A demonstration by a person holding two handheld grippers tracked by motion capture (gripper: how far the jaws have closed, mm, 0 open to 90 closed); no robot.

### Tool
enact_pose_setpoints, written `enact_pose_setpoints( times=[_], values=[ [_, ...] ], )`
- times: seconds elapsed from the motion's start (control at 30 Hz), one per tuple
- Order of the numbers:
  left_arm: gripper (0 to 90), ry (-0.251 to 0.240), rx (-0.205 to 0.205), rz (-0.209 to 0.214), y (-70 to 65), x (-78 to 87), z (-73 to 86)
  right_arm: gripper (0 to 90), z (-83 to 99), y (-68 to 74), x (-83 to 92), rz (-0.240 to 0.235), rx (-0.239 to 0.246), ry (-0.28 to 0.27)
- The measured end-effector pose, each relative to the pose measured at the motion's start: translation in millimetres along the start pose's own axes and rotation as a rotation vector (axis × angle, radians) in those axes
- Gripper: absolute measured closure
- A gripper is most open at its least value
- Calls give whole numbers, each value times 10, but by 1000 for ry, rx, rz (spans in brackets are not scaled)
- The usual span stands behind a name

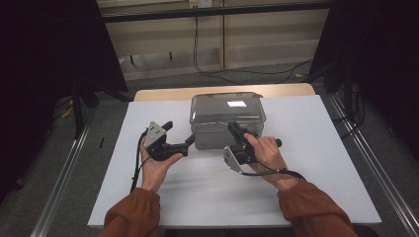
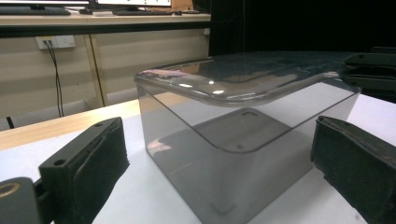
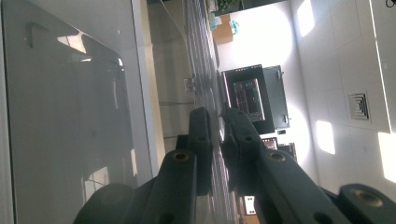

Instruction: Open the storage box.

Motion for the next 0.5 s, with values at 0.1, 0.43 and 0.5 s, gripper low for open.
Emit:
enact_pose_setpoints(
  times=[0.1, 0.43, 0.5],
  values=[
    [36, 7, -3, 4, 34, -85, -13, 817, 1, -4, -4, 1, 1, -2],
    [42, 1, -14, 5, 95, -294, -15, 818, -3, -40, -19, 5, -3, -4],
    [42, 8, -31, -1, 120, -329, -28, 817, -2, -45, -22, 7, -2, -6]
  ],
)
Point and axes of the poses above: each handheld gripper's, and its own axes: x roughly backward along the jaws, z roughly out of its underside, y roughly to its left, the point moved 2 cm from there along -x, roughly forward along the jaws, and after that the axes turned 15 degrees about z, right-handed, at the moved point
